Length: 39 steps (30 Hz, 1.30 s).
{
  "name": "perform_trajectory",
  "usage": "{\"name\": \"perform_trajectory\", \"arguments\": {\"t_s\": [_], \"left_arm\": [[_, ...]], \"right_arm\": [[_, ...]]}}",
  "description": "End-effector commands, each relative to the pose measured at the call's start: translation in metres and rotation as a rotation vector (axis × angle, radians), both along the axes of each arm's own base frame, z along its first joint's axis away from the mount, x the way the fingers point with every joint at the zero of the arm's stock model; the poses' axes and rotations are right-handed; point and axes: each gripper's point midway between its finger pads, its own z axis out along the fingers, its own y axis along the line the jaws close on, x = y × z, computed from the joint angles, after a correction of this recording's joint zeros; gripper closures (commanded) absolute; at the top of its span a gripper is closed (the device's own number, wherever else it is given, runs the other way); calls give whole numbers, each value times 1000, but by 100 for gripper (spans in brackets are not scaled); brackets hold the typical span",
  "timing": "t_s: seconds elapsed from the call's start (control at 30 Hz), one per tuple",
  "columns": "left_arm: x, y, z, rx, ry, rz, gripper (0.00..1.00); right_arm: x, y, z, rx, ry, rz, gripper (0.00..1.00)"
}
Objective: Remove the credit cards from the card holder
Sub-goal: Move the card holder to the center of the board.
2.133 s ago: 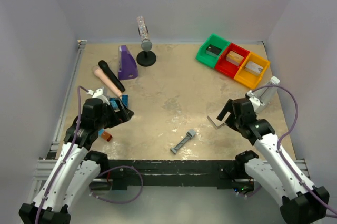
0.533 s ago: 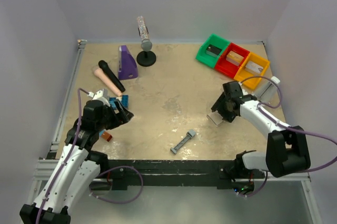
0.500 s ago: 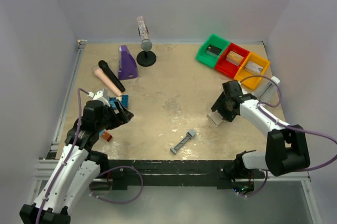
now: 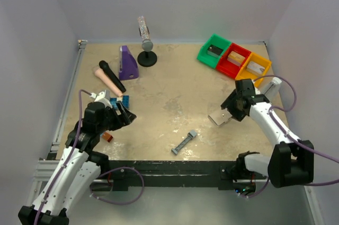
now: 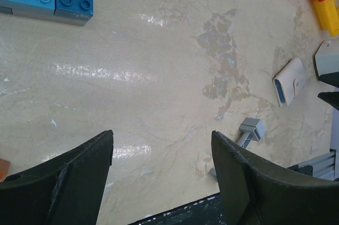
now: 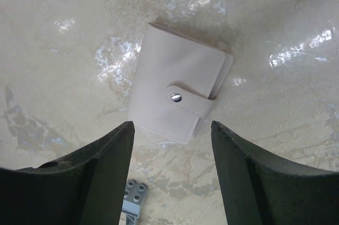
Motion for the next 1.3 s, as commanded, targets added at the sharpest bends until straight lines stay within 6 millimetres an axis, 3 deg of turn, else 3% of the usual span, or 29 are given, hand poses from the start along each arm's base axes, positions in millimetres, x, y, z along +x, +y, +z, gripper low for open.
{"name": "perform_trajectory", "arguments": {"t_s": [0.0,0.2,0.37,0.83,1.03,1.17,1.27], "left_arm": [[1,-8,5,-51,-20,-8,22],[2,-14,8,-80,-31,-17,23],[4,-30,4,-93,-15,-71,26],[1,-74,6,-80,-3,-205,27],[13,-125,21,-73,-10,-317,26],[28,-178,26,-97,-5,-402,27],[37,-220,24,-129,19,-469,28]], "right_arm": [[3,-1,-6,79,63,-114,37],[14,8,-13,151,92,-171,39],[12,3,-24,106,128,-148,38],[15,22,-15,-34,181,17,35],[1,2,31,-84,-2,62,30],[-15,7,58,-45,-114,129,27],[-30,14,65,4,-178,175,27]]}}
